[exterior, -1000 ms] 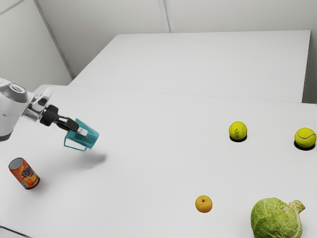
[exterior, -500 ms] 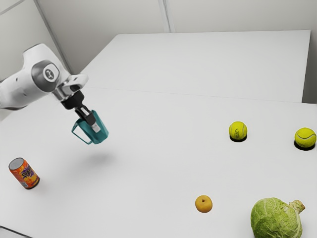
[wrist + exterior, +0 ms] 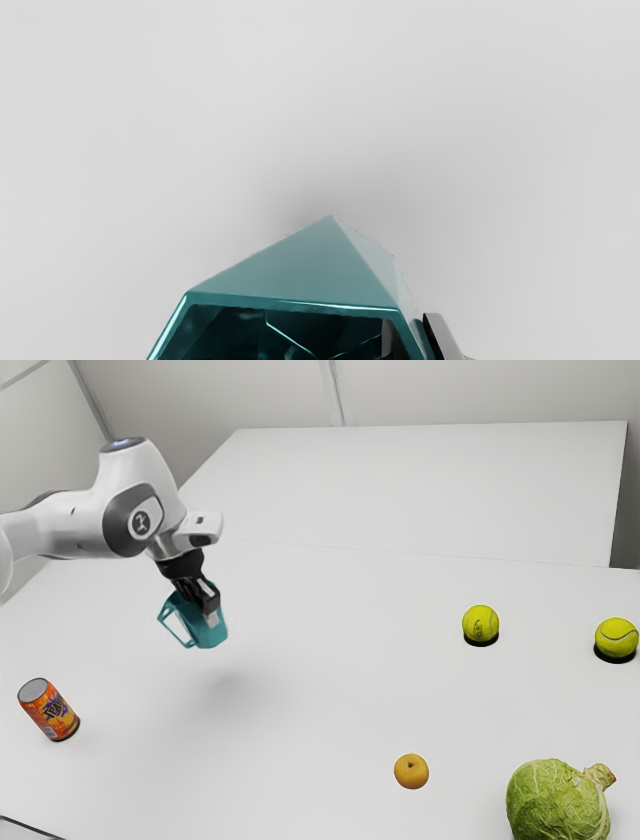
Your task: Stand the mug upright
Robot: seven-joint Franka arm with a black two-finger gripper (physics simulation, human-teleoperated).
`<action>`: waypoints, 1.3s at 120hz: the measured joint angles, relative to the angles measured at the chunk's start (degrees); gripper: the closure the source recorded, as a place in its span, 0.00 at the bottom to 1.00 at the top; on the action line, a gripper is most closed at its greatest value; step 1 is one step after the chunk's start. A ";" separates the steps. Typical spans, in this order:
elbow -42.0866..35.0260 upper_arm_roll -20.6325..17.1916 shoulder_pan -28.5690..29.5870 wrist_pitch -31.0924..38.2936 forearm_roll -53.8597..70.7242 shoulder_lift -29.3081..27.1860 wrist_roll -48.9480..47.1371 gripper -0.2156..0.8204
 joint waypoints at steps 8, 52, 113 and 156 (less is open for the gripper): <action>-0.81 -0.05 -0.51 0.71 1.01 -0.41 -2.56 0.96; -8.75 -0.72 -1.87 10.44 4.46 -1.76 -14.32 0.96; -11.55 -0.93 -2.07 18.38 4.77 1.24 -22.89 0.96; -11.51 -0.93 -2.20 19.09 4.83 3.68 -25.93 0.97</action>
